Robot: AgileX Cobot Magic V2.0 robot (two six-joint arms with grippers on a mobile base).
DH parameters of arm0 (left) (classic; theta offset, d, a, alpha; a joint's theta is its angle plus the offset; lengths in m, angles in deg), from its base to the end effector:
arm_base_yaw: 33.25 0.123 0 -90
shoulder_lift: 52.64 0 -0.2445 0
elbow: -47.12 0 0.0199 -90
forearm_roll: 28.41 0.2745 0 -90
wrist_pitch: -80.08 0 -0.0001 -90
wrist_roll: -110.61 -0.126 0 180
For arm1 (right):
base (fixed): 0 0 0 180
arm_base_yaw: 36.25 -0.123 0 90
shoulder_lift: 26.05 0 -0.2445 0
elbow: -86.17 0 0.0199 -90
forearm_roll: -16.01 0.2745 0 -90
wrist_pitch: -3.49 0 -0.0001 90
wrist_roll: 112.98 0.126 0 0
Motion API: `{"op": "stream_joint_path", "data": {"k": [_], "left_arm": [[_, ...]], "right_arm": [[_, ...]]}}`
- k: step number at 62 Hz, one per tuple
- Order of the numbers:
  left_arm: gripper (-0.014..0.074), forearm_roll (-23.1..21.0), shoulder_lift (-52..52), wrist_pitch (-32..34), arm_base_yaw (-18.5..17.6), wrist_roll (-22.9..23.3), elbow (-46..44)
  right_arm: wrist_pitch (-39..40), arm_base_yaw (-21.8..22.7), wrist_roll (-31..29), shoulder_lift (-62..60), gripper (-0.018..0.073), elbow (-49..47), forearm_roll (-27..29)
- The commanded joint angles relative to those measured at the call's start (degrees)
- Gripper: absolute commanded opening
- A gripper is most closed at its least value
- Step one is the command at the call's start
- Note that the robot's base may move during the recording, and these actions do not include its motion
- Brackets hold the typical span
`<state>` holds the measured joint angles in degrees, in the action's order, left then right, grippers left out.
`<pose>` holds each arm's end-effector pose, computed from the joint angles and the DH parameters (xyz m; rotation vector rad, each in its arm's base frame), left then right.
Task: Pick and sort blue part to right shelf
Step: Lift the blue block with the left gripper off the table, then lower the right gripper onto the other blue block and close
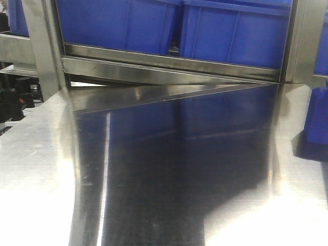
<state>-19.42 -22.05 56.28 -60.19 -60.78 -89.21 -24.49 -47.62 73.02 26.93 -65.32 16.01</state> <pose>0.1577 -0.0712 0.3239 0.3481 1.6801 -0.3007 0.2354 0.0473 0.3364 -0.0897 1.9138 0.2046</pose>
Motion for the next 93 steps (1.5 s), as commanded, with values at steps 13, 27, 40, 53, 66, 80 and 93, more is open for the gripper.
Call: {"op": "stream_joint_path", "data": {"k": [13, 27, 40, 53, 66, 80, 93], "left_arm": [[0.0347, -0.11, 0.35, 4.67, -0.44, 0.08, -1.64], [0.0347, -0.11, 0.35, 4.67, -0.44, 0.08, -1.64], [0.0347, -0.11, 0.35, 4.67, -0.44, 0.08, -1.64], [0.0347, -0.11, 0.35, 4.67, -0.44, 0.08, -1.64], [0.0347, -0.11, 0.35, 4.67, -0.44, 0.08, -1.64], [0.0345, -0.11, 0.35, 4.55, -0.44, 0.08, -1.64], [0.0344, -0.11, 0.35, 4.55, -0.44, 0.08, -1.64]], "right_arm": [[-1.72, -0.54, 0.38, 8.09, 0.0499, -5.72, 0.0], [-20.51, 0.77, 8.93, 19.63, 0.0499, -18.24, -3.64], [-29.34, 0.77, 17.16, 32.14, 0.0499, -27.05, -6.01], [-30.19, 0.77, 22.59, 41.17, 0.0499, -28.58, -9.82], [-30.29, 0.77, 25.24, 48.01, 0.0499, -28.58, -10.57], [-28.79, 0.77, 25.82, 53.29, 0.0498, -28.52, -10.37], [-28.72, 0.77, 25.76, 55.97, 0.0452, -28.52, -10.18]]}}
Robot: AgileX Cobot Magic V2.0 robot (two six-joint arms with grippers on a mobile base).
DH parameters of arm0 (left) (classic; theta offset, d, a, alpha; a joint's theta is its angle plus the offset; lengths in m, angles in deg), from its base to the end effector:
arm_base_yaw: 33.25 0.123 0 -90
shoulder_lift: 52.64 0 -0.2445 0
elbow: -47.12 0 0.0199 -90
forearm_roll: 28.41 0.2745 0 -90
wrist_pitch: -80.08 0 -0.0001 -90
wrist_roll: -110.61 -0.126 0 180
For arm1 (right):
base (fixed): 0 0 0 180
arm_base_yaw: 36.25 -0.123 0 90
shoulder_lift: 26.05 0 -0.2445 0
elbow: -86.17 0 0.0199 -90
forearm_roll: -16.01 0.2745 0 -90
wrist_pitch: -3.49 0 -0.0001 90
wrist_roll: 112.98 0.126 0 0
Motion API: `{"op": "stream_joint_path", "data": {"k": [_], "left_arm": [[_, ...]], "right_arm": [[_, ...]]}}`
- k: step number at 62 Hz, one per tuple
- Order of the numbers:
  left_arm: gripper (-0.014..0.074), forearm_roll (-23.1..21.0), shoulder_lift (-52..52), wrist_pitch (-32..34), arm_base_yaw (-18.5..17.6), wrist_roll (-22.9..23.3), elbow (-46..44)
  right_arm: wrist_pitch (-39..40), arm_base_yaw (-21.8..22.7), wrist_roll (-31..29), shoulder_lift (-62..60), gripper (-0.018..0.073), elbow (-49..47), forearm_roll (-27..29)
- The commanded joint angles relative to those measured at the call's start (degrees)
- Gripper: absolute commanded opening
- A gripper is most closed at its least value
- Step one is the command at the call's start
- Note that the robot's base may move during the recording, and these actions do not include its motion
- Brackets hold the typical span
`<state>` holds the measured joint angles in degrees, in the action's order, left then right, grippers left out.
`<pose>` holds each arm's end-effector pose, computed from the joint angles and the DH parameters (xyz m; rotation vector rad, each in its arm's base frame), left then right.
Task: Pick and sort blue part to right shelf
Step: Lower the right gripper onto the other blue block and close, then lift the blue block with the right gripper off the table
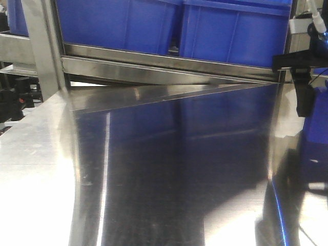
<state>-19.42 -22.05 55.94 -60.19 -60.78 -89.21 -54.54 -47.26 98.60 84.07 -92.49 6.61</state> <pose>0.1577 -0.0711 0.3231 0.3486 1.6859 -0.2991 0.3668 0.0536 0.1481 0.4139 2.8865 -0.1029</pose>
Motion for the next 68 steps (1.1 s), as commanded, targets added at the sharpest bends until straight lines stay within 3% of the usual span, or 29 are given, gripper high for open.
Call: {"op": "stream_joint_path", "data": {"k": [1, 11, 31, 47, 63, 68], "left_arm": [[0.0344, -0.11, 0.35, 4.9, -0.44, 0.08, -1.64], [0.0344, 2.4, 0.35, 4.9, -0.44, 0.64, -1.64], [0.0344, 18.33, -5.92, -3.97, 0.2, 13.45, 0.89], [0.0344, 15.56, -18.68, -11.38, 0.2, 13.5, 3.51], [0.0344, 10.04, -23.05, -11.43, 0.2, 12.46, 4.95], [0.0344, 8.96, -22.85, -11.04, 0.2, 10.14, 4.95]], "right_arm": [[1.43, 0.41, 0.19, -1.17, 0.0429, -1.35, -0.78], [3.55, 0.41, 0.13, -1.17, 0.0258, -1.35, -0.84], [2.95, 0.22, -3.35, -1.34, 0.0253, -1.35, -0.9], [3.33, -2.98, -4.39, -4.9, 0.0253, -1.25, -4.25], [7.52, -11.28, -4.39, -15.74, 0.0253, 1.83, -11.34], [10.56, -13.43, -4.39, -20.63, 0.0253, 4.87, -11.72]]}}
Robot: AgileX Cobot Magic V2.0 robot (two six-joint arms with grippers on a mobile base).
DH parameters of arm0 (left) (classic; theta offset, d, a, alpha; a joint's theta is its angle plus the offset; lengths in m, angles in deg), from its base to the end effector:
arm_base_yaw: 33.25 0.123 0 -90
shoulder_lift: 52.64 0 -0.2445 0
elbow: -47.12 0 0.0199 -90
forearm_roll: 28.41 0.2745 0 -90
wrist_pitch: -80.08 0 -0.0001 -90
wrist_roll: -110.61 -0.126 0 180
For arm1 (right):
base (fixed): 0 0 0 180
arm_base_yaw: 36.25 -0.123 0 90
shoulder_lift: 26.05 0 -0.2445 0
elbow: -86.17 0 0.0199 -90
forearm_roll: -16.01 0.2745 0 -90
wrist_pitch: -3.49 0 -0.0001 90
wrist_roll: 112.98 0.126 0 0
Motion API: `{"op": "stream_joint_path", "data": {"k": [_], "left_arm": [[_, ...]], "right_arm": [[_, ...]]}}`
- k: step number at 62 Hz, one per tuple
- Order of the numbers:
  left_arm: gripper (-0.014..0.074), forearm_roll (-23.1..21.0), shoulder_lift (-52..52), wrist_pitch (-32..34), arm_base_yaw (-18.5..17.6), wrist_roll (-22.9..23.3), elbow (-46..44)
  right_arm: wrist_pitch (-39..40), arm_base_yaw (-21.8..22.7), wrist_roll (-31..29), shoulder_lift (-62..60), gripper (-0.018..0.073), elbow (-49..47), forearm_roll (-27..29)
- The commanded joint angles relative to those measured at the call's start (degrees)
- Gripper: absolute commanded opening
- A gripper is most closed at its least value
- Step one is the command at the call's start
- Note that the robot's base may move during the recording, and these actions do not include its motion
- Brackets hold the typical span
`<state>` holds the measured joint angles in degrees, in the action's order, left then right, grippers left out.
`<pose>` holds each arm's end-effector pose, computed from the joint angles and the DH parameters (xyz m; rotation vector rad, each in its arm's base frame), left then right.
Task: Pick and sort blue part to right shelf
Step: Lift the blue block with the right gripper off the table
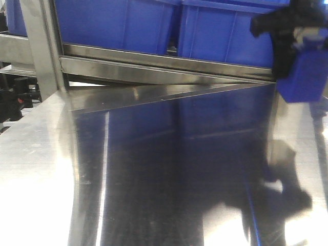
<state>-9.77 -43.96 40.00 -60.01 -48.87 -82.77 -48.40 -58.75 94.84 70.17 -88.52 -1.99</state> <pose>0.1055 -0.0241 0.3033 0.1523 1.6959 -0.2518 0.3413 0.1082 0.2227 -0.0567 2.6013 -0.0864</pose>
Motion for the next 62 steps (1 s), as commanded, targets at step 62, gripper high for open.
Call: {"op": "stream_joint_path", "data": {"k": [62], "left_arm": [[0.0332, -0.28, -0.94, 5.02, 0.02, -3.69, -1.49]], "right_arm": [[23.66, -5.47, -10.13, -75.27, 0.0253, 44.46, -3.13]]}}
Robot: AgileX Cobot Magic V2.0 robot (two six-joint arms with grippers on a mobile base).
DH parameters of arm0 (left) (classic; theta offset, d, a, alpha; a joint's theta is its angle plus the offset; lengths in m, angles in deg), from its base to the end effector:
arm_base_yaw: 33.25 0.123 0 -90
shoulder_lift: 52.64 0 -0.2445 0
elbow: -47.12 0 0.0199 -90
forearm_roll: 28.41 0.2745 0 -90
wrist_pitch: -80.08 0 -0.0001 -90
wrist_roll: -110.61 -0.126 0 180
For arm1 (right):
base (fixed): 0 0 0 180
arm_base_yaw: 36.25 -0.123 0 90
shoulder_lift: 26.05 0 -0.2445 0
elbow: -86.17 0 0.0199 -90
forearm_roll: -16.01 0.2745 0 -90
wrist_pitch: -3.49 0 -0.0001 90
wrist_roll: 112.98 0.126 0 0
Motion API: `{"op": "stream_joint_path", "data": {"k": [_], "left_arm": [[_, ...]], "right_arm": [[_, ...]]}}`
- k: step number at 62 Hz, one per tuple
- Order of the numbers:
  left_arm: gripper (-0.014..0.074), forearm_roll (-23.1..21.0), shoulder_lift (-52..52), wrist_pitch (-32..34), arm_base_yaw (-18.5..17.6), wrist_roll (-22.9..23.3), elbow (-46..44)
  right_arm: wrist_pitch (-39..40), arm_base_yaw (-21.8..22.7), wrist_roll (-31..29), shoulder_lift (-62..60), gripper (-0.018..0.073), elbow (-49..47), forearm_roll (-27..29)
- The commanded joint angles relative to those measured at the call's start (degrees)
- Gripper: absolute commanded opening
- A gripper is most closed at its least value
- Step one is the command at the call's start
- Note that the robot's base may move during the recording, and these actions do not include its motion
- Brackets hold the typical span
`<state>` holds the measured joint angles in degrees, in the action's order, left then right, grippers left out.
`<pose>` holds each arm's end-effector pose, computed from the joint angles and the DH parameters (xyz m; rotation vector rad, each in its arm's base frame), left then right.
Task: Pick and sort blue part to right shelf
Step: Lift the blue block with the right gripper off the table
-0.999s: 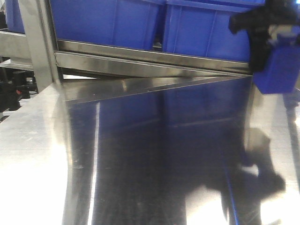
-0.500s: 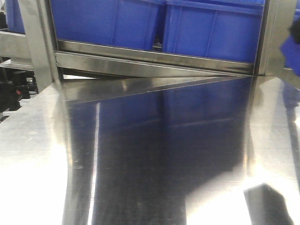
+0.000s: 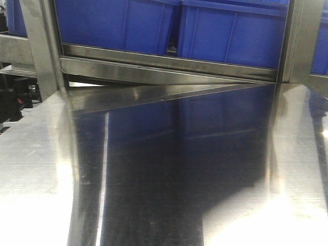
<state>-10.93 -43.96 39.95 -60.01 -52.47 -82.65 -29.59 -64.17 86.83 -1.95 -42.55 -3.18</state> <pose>0.1053 -0.0257 0.3020 0.2025 1.6959 -0.2260 0.1484 0.0530 0.2751 -0.2713 1.8477 0.2119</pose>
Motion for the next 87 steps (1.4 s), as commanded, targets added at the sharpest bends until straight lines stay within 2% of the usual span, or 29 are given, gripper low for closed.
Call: {"op": "stream_joint_path", "data": {"k": [1, 17, 87], "left_arm": [[0.0332, 0.88, -0.94, 5.07, 0.02, -0.09, -1.61], [0.0332, 0.88, -0.94, 5.07, 0.02, -0.09, -1.61], [0.0332, 0.88, -0.94, 4.96, 0.02, -0.09, -1.61]], "right_arm": [[4.84, -0.06, -2.17, -3.83, 0.0253, -1.52, -1.94], [5.46, 0.0, -4.1, -10.61, 0.0253, -2.72, -2.14], [6.48, 0.0, -4.1, -10.68, 0.0253, -2.72, -2.15]]}}
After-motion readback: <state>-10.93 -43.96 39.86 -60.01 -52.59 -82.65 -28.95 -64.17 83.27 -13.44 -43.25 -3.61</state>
